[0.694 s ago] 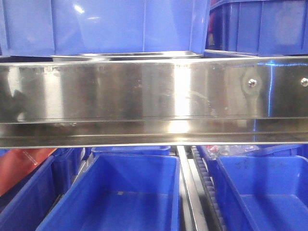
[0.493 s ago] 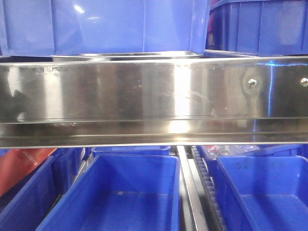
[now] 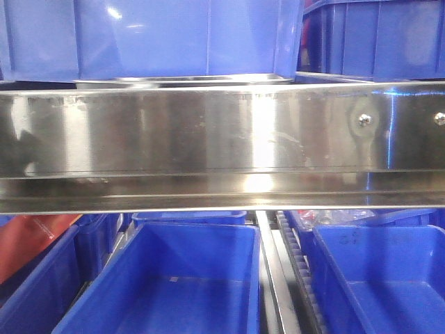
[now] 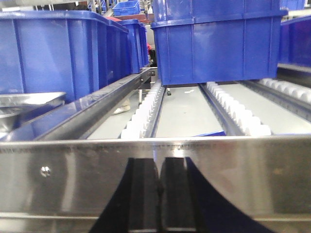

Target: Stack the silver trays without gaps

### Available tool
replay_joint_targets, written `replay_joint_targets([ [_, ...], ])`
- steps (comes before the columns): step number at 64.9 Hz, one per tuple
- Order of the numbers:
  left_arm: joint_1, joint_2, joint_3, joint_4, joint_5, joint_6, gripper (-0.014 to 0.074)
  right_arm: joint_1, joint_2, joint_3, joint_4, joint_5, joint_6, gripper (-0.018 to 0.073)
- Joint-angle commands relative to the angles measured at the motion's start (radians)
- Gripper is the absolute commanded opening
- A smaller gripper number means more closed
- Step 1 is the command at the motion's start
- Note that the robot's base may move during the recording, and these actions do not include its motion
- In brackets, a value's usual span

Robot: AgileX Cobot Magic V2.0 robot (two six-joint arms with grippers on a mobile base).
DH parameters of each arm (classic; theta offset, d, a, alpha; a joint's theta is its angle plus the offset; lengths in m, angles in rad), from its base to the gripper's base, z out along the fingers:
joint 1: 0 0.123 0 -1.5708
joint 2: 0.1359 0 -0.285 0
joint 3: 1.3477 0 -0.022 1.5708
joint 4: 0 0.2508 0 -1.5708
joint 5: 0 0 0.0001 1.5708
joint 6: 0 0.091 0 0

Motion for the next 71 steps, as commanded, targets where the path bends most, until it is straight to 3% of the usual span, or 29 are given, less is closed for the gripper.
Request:
replay_joint_targets([
  [1,0.001,-0.004,-0.001,-0.004,-0.028,-0.006,-0.0009,-0.002,-0.003,-0.001,-0.02,-0.019,-0.025,-0.0078],
  [13,0.001,-0.004,-0.001,-0.004,-0.142,-0.006,-0.0009,-0.002,-0.003,-0.001,-0.01,-0.047,-0.012,-0.0078],
  [34,0.001,-0.004,-0.001,-0.004,-0.15,-0.004,-0.0009,-0.002,-0.003,-0.001,-0.01,-0.057,-0.012,-0.0078],
  [43,0.001,-0.004,-0.001,-0.004,-0.163,-0.004,-0.0009,0.0,-0.003,-0.001,0.006,-0.162,0.003,-0.0078],
  [49,0.001,-0.004,-0.07,-0.004,-0.093,-0.004,-0.0009,0.0,-0.003,-0.095,0.009,-0.106,0.014,-0.0078],
  [59,0.001,0.001,-0.261,-0.002,0.127,-0.004,-0.0009,0.0,0.012,-0.286,0.01,0.099,0.014,-0.0078],
  [71,0.001,0.13,-0.439,0.001,0.271,-0.004,-0.0009,0.0,0.183,-0.498,0.015,0.209,0.014,-0.0078],
])
